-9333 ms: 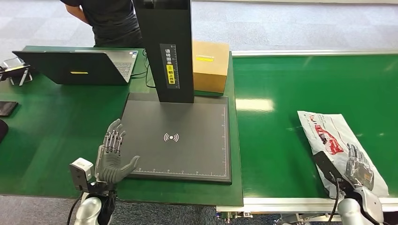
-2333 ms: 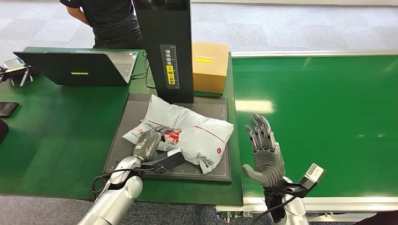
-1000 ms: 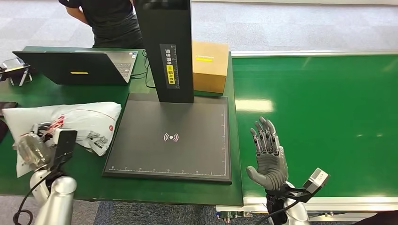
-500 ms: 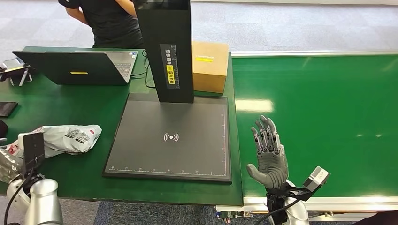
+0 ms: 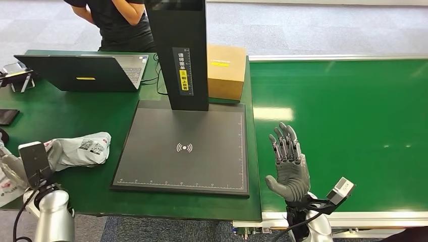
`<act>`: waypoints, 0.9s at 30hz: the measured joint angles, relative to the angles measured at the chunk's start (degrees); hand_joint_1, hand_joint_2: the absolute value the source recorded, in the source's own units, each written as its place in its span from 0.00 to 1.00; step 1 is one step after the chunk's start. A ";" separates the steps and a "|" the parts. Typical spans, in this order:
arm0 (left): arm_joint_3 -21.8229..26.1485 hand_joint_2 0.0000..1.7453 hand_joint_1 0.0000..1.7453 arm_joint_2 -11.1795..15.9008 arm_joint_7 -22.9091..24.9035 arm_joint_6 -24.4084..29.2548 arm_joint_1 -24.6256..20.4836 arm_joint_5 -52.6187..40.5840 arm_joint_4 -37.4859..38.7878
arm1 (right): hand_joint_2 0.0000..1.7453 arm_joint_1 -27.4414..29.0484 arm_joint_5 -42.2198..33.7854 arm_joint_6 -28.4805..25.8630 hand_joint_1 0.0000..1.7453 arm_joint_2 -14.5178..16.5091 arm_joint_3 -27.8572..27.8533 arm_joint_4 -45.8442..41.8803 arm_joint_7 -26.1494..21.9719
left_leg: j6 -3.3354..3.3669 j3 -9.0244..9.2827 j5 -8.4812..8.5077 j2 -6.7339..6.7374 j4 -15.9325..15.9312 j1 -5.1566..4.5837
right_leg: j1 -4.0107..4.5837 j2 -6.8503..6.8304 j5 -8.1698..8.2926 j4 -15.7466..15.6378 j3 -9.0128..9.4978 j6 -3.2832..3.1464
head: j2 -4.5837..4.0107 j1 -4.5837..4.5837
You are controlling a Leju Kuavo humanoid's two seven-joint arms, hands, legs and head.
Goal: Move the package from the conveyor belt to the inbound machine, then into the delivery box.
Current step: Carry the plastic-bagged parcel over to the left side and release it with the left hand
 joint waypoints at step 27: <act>-24.73 1.00 0.00 -5.09 -2.70 -48.64 6.86 28.74 -10.62 | 1.00 -3.36 0.68 -1.50 0.00 0.07 1.14 -0.60 4.29 | 0.00 -0.01 -0.01 -0.01 0.01 -0.01 | 0.00 -0.01 0.01 0.00 0.00 0.01 | 0.00 0.00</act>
